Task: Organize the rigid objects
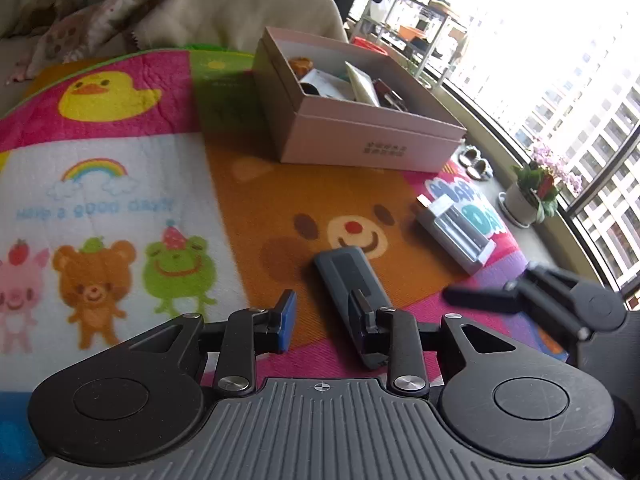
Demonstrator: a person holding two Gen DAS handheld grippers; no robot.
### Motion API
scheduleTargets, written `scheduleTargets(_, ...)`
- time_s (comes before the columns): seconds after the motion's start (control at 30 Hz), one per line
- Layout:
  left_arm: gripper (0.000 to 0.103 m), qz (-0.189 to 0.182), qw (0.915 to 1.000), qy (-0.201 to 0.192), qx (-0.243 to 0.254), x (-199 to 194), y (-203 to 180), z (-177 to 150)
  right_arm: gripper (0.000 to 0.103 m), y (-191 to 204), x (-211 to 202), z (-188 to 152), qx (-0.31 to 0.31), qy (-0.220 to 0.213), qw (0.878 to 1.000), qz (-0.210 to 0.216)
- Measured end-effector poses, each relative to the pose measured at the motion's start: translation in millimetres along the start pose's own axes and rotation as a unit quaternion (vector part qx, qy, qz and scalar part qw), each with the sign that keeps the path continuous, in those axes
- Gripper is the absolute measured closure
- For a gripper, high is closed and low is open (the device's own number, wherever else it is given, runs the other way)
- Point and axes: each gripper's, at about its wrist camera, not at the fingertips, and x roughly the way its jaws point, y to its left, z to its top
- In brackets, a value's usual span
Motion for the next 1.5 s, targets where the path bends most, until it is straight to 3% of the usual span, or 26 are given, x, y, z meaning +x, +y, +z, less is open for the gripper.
scheduleTargets(0.2,0.072,0.038,0.9970,-0.027,0.061,6.8,-39.7,-7.0,0.016,-35.9,-22.4,-3.4,0.019,-0.026,0.992,-0.121)
scheduleTargets(0.33,0.070,0.081,0.9851,-0.036,0.148,12.8,-70.1,-20.3,0.016,-67.1,-30.1,-4.1,0.069,-0.046,0.977,-0.196)
scheduleTargets(0.4,0.068,0.073,0.9836,-0.036,0.161,13.7,-76.2,-24.3,0.016,-84.0,-29.4,-6.4,0.099,-0.047,0.970,-0.218)
scheduleTargets(0.47,0.066,0.058,0.9847,-0.035,0.161,13.1,-77.9,-25.6,0.016,-98.1,-25.4,-8.3,0.127,-0.039,0.968,-0.211)
scheduleTargets(0.63,0.066,0.060,0.9832,-0.037,0.169,13.7,-75.6,-26.4,0.016,-111.1,-0.6,-9.1,0.180,-0.010,0.970,-0.162)
scheduleTargets(0.87,0.057,0.100,0.9790,-0.048,0.171,11.5,-53.1,-20.5,0.013,-98.7,14.7,-7.4,0.153,0.002,0.971,-0.186)
scheduleTargets(0.93,0.050,0.102,0.9814,-0.047,0.155,9.8,-45.2,-18.2,0.013,-99.2,12.7,-8.2,0.154,0.003,0.971,-0.185)
scheduleTargets(1.13,0.050,0.089,0.9881,-0.039,0.119,9.3,-35.7,-15.6,0.011,-100.1,12.3,-7.3,0.155,0.003,0.971,-0.185)
scheduleTargets(1.33,0.023,0.062,0.9931,-0.030,0.095,18.8,-37.1,-12.9,0.007,-99.8,13.9,-6.2,0.152,0.006,0.972,-0.181)
scheduleTargets(1.5,0.019,0.076,0.9877,-0.025,0.134,24.9,-47.9,-16.6,0.006,-100.2,14.6,-5.8,0.153,0.007,0.972,-0.179)
